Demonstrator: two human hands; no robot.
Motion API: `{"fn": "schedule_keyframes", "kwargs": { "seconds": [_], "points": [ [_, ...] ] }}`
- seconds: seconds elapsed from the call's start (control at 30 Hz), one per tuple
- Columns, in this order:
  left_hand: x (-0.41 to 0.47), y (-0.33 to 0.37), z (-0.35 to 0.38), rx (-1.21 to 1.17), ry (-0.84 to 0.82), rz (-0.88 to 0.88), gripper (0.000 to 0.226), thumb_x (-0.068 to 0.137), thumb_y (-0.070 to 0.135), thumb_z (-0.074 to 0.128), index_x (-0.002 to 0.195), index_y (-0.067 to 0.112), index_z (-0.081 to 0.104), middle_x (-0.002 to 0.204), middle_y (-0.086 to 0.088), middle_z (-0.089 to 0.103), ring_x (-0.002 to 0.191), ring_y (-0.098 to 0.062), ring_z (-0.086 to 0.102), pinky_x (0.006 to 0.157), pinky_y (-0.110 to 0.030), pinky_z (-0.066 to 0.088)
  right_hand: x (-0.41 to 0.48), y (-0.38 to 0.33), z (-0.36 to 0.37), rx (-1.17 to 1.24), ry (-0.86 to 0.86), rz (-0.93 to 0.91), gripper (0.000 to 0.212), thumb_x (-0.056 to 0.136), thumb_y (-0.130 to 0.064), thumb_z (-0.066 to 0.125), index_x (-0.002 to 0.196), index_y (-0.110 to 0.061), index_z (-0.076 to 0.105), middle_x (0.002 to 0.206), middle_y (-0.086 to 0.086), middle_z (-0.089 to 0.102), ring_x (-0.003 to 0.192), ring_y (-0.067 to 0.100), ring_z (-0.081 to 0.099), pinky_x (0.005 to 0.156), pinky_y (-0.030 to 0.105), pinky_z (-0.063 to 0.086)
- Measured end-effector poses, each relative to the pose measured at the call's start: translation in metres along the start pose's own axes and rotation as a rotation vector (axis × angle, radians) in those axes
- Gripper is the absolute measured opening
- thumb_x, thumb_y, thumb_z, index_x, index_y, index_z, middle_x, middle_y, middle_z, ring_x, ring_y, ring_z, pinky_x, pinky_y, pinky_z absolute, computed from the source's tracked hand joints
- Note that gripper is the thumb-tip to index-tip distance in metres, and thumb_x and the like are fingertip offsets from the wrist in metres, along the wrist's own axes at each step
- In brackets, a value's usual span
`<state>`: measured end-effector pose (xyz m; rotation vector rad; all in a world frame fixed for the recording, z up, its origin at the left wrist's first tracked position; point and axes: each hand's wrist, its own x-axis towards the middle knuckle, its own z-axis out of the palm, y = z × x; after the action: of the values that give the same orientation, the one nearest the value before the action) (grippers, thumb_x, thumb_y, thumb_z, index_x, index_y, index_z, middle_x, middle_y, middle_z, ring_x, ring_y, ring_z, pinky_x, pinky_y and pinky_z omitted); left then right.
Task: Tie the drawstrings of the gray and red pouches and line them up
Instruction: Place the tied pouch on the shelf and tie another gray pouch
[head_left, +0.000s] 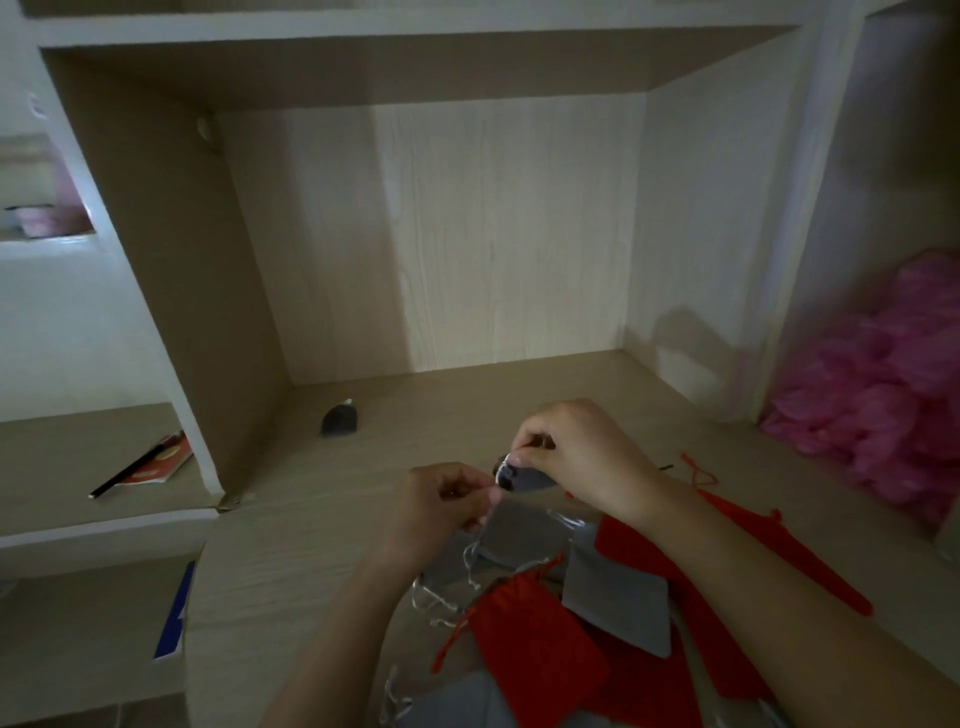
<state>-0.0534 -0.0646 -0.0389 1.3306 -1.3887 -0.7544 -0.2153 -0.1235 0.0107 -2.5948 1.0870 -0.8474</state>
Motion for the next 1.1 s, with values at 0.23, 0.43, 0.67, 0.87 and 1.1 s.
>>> {"fn": "schedule_keyframes", "kwargs": {
  "seconds": [0.23,0.43,0.67,0.87,1.1],
  "points": [
    [-0.006,0.014,0.002,-0.121,0.087,0.115,0.014,0.083,0.013,0.066,0.075,0.002,0.068,0.067,0.004,0.066,0.055,0.0,0.053,0.054,-0.011,0.039,-0.003,-0.002,0.001,-0.084,0.006,-0.008,0.01,0.081,-0.022,0.07,0.075,-0.015,0.074,0.074,-0.002,0.069,0.066,0.01,0.058,0.056,0.015,0.037],
    [-0.012,0.017,0.002,-0.116,0.183,0.213,0.013,0.072,0.01,0.073,0.065,-0.001,0.071,0.082,-0.005,0.071,0.08,-0.01,0.067,0.071,-0.017,0.051,-0.004,-0.005,0.01,-0.117,-0.074,-0.038,0.01,0.081,-0.015,0.063,0.078,-0.013,0.072,0.074,0.003,0.067,0.069,0.016,0.06,0.051,0.013,0.032],
    [-0.014,0.023,0.001,-0.309,0.076,0.023,0.03,0.082,0.029,0.057,0.077,0.002,0.069,0.055,-0.007,0.055,0.045,-0.007,0.044,0.046,-0.015,0.037,-0.005,-0.008,0.006,0.064,-0.088,0.033,0.015,0.083,-0.02,0.068,0.072,-0.011,0.069,0.054,-0.006,0.056,0.055,0.013,0.057,0.052,0.021,0.041],
    [-0.005,0.014,-0.007,-0.686,0.028,-0.003,0.023,0.083,0.02,0.052,0.084,0.003,0.066,0.068,-0.001,0.058,0.056,-0.006,0.047,0.058,-0.015,0.046,-0.007,-0.014,-0.004,0.888,-0.335,0.273,0.009,0.089,-0.014,0.062,0.085,-0.009,0.068,0.076,0.004,0.071,0.063,0.012,0.065,0.052,0.015,0.041],
    [-0.006,0.016,-0.007,-0.64,0.077,0.034,0.025,0.086,0.021,0.05,0.074,0.002,0.062,0.057,-0.001,0.053,0.049,-0.004,0.042,0.051,-0.014,0.042,-0.005,-0.013,0.001,1.169,-0.371,0.283,0.017,0.077,-0.02,0.067,0.09,-0.011,0.074,0.076,-0.008,0.068,0.056,0.003,0.037,0.049,0.014,0.027]
  ]
}}
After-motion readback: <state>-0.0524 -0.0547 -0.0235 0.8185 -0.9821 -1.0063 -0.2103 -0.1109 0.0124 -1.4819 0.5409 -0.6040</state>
